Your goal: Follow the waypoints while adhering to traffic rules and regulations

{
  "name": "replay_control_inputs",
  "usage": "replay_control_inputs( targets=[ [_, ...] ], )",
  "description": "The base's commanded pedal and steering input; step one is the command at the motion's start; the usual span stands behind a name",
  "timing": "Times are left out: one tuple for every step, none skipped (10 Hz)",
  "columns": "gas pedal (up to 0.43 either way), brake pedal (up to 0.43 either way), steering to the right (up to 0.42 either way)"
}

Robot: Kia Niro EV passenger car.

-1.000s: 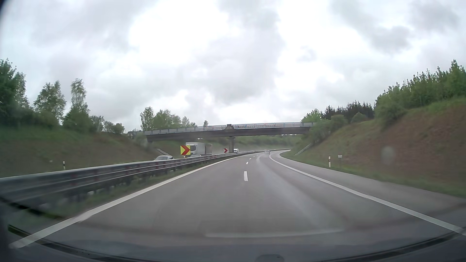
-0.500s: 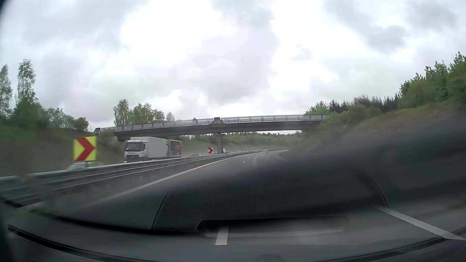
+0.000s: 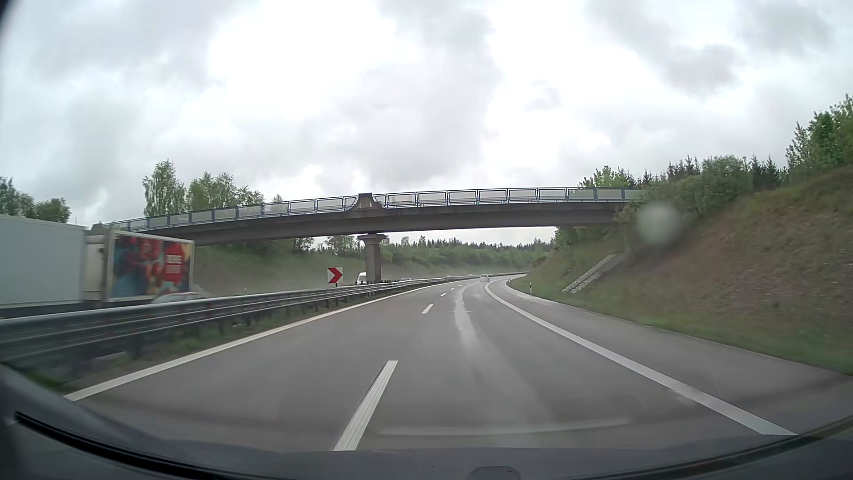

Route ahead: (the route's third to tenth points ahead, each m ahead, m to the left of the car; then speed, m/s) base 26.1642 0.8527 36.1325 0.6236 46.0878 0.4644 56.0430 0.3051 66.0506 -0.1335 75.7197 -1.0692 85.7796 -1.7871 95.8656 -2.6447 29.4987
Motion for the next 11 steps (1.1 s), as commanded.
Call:
replay_control_inputs(
  targets=[
    [0.268,0.0,0.007],
    [0.268,0.0,0.007],
    [0.268,0.0,0.006],
    [0.268,0.0,0.006],
    [0.268,0.0,0.006],
    [0.268,0.0,0.006],
    [0.268,0.0,0.005],
    [0.268,0.0,0.005],
    [0.268,0.0,0.005],
    [0.268,0.0,0.005],
    [0.268,0.0,0.006]
  ],
)
